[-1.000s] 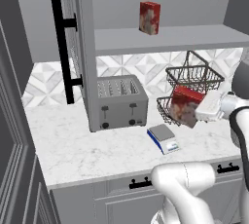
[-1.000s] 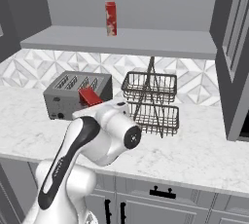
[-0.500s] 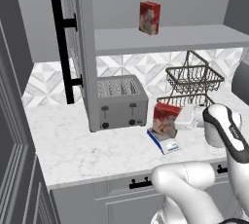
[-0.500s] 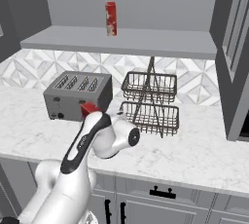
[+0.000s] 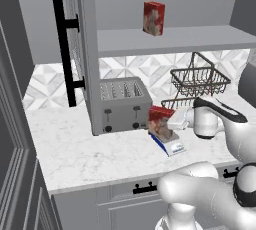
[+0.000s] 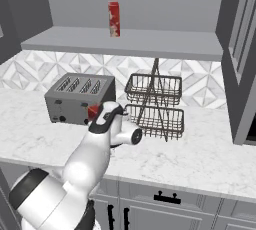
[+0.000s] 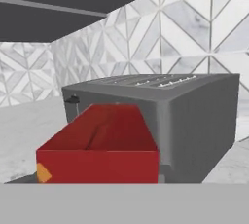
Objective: Pick the cereal and place it on the digital scale for weighing, and close the cabinet.
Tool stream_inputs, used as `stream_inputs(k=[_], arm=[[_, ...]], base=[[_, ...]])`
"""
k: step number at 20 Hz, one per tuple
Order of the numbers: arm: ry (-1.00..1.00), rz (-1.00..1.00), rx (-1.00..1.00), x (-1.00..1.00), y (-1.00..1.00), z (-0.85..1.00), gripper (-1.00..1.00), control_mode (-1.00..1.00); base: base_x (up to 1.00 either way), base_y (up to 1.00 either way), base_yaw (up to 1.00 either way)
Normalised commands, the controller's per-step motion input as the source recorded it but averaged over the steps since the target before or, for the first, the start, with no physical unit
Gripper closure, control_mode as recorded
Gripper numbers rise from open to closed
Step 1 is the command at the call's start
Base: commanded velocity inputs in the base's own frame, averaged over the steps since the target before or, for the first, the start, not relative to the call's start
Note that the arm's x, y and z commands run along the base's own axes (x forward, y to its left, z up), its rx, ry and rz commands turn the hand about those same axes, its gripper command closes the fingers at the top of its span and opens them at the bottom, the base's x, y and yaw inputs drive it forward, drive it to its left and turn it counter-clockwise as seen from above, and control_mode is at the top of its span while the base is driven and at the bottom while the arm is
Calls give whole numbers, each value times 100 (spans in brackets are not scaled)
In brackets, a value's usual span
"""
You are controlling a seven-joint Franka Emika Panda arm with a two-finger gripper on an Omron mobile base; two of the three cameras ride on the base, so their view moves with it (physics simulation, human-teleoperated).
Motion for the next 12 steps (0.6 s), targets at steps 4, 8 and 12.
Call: stream_inputs(k=[4,8,12], arm=[[1,-3,0,24,-17,-14,100,-100],[0,0,0,-23,-18,0,100,-100],[0,-3,0,-17,-5,0,100,-100]], base=[[0,0,0],[0,0,0],[0,0,0]])
